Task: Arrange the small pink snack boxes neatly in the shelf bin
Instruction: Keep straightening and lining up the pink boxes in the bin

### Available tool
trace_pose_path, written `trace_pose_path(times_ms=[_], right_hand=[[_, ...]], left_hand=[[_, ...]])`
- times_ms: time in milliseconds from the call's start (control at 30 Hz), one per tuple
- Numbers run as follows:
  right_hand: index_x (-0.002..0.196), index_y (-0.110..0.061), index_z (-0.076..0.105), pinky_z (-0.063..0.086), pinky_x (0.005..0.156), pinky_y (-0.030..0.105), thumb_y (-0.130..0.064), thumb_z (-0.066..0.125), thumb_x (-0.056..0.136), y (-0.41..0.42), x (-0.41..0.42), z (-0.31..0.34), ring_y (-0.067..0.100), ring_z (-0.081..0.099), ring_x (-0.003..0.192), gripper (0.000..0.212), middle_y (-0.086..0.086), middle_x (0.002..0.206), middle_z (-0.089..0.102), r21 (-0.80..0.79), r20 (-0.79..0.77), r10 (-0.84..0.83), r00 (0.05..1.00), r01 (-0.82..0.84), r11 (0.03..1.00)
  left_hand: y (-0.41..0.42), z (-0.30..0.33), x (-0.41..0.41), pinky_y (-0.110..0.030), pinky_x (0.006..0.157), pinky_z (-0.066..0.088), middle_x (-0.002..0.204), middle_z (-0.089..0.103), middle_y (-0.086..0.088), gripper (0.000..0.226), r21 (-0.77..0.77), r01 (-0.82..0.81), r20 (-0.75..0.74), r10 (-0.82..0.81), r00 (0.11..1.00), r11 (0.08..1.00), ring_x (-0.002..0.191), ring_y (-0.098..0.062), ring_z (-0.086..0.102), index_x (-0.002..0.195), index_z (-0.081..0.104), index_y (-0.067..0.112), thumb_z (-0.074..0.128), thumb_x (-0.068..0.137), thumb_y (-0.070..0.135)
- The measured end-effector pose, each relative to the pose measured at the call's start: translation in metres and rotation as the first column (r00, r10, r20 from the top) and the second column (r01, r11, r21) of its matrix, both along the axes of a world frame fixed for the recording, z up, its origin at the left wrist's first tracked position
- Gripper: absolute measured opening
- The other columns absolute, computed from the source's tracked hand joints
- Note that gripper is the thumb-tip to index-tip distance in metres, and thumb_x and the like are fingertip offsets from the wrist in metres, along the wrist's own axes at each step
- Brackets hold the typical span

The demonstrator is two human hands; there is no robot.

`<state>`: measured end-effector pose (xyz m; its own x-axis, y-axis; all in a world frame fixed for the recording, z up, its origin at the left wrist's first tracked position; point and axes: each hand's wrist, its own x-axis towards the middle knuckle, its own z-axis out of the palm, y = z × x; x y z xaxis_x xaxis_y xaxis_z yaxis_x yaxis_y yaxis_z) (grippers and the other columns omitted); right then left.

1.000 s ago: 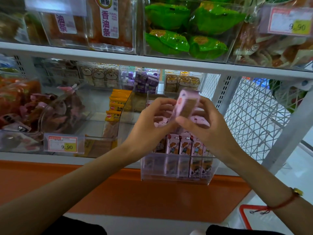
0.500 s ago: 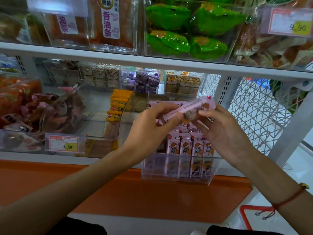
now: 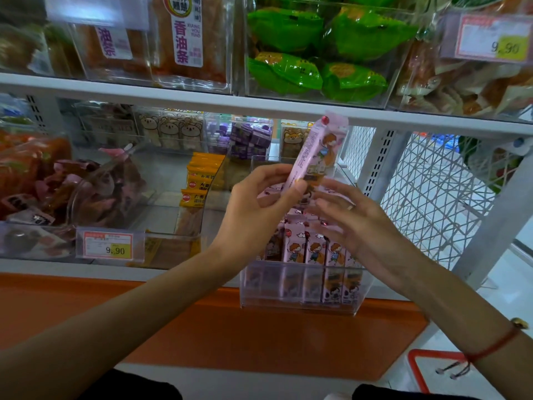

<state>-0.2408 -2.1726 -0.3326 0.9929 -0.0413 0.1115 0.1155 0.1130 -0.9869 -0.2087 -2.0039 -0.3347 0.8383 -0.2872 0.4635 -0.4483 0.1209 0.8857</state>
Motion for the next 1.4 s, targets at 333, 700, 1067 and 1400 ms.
trace_pose_path(times_ms=[333, 700, 1067, 1400], right_hand=[[0.113, -0.023, 0.062, 0.054, 0.083, 0.027, -0.035, 0.067, 0.072, -0.007, -0.005, -0.004, 0.016, 0.067, 0.098, 0.043, 0.0, 0.106, 0.069, -0.199, 0.155, -0.027, 0.988, 0.058, 0.978], [0.141, -0.034, 0.035, 0.038, 0.09, 0.023, -0.056, 0.053, 0.087, -0.033, -0.02, -0.031, 0.0, 0.048, 0.113, 0.061, -0.012, 0.135, 0.047, -0.821, 0.383, -0.022, 0.923, 0.352, 0.449], [0.135, -0.028, 0.05, 0.02, 0.105, 0.021, -0.046, 0.028, 0.097, -0.03, -0.03, -0.037, 0.008, 0.043, 0.128, 0.047, -0.009, 0.139, 0.05, -0.965, 0.262, 0.165, 0.951, 0.259, 0.04], [0.14, -0.035, 0.04, 0.008, 0.105, 0.014, -0.049, 0.027, 0.099, -0.033, -0.025, -0.036, 0.001, 0.031, 0.132, 0.046, -0.016, 0.144, 0.04, -0.972, 0.233, 0.195, 0.953, 0.229, 0.044]], left_hand=[[-0.002, -0.001, 0.001, -0.012, 0.09, 0.045, 0.119, 0.057, 0.019, 0.047, 0.198, -0.016, 0.065, 0.003, 0.998, 0.98, 0.11, 0.009, 0.053, 0.117, 0.051, 0.031, 0.066, 0.075, 0.044], [0.01, 0.01, 0.014, -0.021, 0.075, 0.057, 0.106, 0.065, 0.002, 0.023, -0.016, -0.183, 0.192, 0.183, 0.964, 0.983, 0.093, -0.008, 0.069, 0.107, 0.059, 0.016, 0.066, 0.086, 0.013], [-0.044, 0.015, 0.097, -0.037, 0.08, 0.057, 0.095, 0.067, 0.005, 0.021, 0.245, -0.398, 0.411, 0.277, 0.869, 0.884, 0.09, -0.013, 0.064, 0.102, 0.065, 0.017, 0.073, 0.083, 0.016], [-0.066, 0.015, 0.16, -0.04, 0.094, 0.048, 0.121, 0.059, -0.017, 0.05, 0.699, -0.248, 0.335, -0.001, 0.942, 0.671, 0.11, -0.033, 0.057, 0.124, 0.05, 0.008, 0.074, 0.082, 0.019]])
